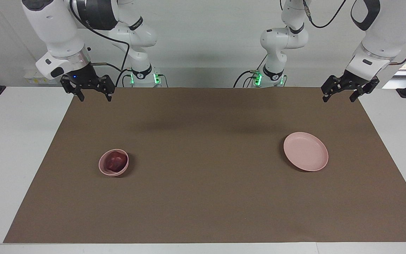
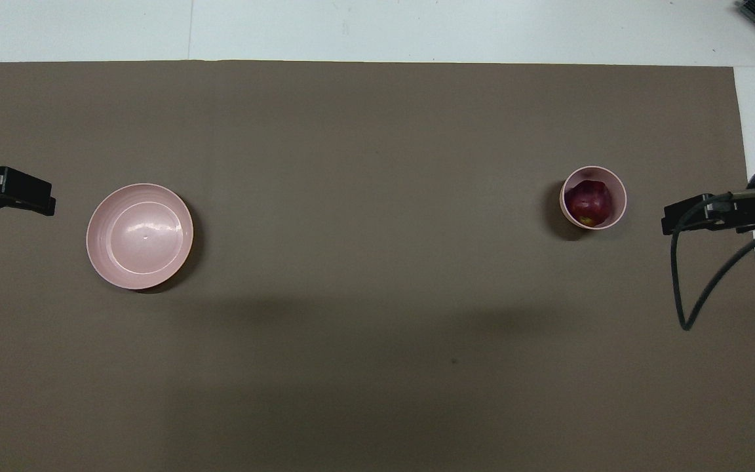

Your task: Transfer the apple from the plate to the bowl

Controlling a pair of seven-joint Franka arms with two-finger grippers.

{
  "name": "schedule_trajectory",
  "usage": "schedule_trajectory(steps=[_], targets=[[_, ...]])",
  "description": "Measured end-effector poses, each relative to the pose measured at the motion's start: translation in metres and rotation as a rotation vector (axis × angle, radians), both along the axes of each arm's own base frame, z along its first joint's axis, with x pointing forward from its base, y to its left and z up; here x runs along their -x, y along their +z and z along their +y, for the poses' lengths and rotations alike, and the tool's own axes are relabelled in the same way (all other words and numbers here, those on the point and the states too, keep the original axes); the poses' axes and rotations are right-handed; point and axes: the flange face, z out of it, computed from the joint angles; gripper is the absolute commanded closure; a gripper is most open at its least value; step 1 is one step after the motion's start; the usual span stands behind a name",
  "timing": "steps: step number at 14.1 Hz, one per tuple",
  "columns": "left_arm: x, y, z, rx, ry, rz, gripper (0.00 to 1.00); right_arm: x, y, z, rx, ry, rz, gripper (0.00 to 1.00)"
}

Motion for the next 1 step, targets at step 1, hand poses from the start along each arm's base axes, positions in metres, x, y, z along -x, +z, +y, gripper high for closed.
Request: schedule_trajectory(steps=[1], targets=[[0.0,0.0,0.0,0.0,0.0,0.0,0.0,0.0,0.0,-0.0011,-0.003,-0.006,0.0,0.0]])
